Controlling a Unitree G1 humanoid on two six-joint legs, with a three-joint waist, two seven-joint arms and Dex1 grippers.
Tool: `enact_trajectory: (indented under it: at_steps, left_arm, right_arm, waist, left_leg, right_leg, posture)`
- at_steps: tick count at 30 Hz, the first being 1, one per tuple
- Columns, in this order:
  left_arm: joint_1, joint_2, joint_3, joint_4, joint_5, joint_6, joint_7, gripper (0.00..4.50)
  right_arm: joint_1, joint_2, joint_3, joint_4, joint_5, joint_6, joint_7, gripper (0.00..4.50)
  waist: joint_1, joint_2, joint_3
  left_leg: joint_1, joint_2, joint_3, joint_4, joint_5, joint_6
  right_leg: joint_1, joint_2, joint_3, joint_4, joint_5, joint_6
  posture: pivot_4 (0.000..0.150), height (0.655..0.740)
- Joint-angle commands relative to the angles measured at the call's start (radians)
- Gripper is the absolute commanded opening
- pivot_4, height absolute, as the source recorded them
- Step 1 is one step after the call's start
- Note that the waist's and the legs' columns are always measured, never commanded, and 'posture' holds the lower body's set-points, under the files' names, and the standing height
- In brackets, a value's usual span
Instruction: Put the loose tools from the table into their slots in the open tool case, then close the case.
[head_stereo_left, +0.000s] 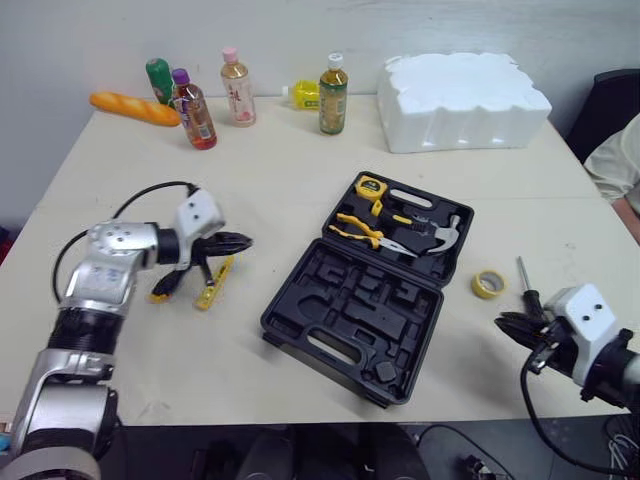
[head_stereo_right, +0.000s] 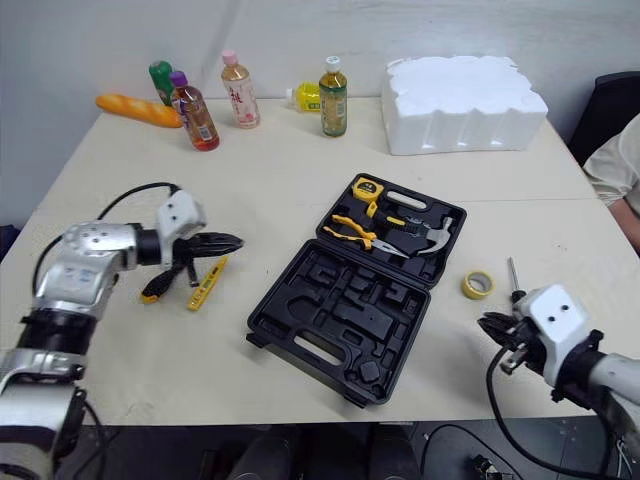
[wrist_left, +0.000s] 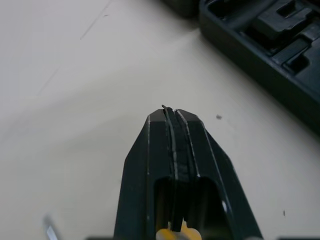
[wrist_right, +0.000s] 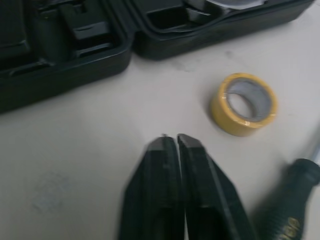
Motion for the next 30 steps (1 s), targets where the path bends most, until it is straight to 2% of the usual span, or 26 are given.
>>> enact_trajectory:
  at_steps: [1, 8, 15, 21, 30]
  left_arm:
    - [-0.09, -0.063, -0.043, 0.118, 0.056, -0.066, 0.013, 0.0]
    - [-0.246, -0.196, -0.1, 0.382, 0.162, -0.193, 0.086, 0.0]
    - [-0.344, -0.289, -0.106, 0.559, 0.219, -0.26, 0.154, 0.0]
    - [-0.365, -0.34, -0.097, 0.612, 0.229, -0.285, 0.149, 0.0]
    - [-0.349, -0.359, -0.089, 0.576, 0.218, -0.283, 0.077, 0.0]
  right_arm:
    - [-0.044, -0.001, 0.053, 0.023, -0.042, -0.033, -0.026, 0.05]
    - [-0.155, -0.008, 0.155, 0.063, -0.052, -0.021, -0.026, 0.05]
    - [-0.278, -0.007, 0.258, 0.161, -0.097, -0.031, -0.032, 0.05]
    - [-0.387, -0.01, 0.328, 0.23, -0.128, -0.042, -0.025, 0.05]
    - [-0.547, 0.036, 0.447, 0.241, -0.132, -0.021, 0.013, 0.05]
  waist:
    - [0.0, -0.001, 0.0]
    - [0.0, -0.002, 0.0]
    - [0.0, -0.003, 0.001]
    - [-0.001, -0.003, 0.001]
    - [-0.013, -0.004, 0.001]
  left_leg:
    - [0.0, 0.0, 0.0, 0.001, 0.0, 0.0]
    - [-0.001, 0.0, 0.0, 0.002, 0.0, 0.001]
    - [-0.002, 0.0, 0.0, 0.002, 0.001, 0.001]
    - [-0.002, -0.001, 0.001, 0.002, 0.001, 0.001]
    - [-0.002, 0.0, 0.001, 0.003, 0.001, 0.001]
  right_leg:
    - [0.0, 0.0, 0.0, 0.0, 0.0, 0.0]
    - [0.0, 0.001, -0.001, 0.0, 0.0, 0.001]
    - [0.0, 0.001, -0.001, 0.0, 0.001, 0.002]
    - [-0.002, 0.001, -0.001, 0.0, 0.001, 0.002]
    - [-0.002, 0.002, -0.001, 0.001, 0.001, 0.002]
  posture:
    - [0.15, 0.74]
    - [0.15, 0.74]
    - [0.15, 0.74]
    - [0.15, 0.74]
    - [0.15, 0.74]
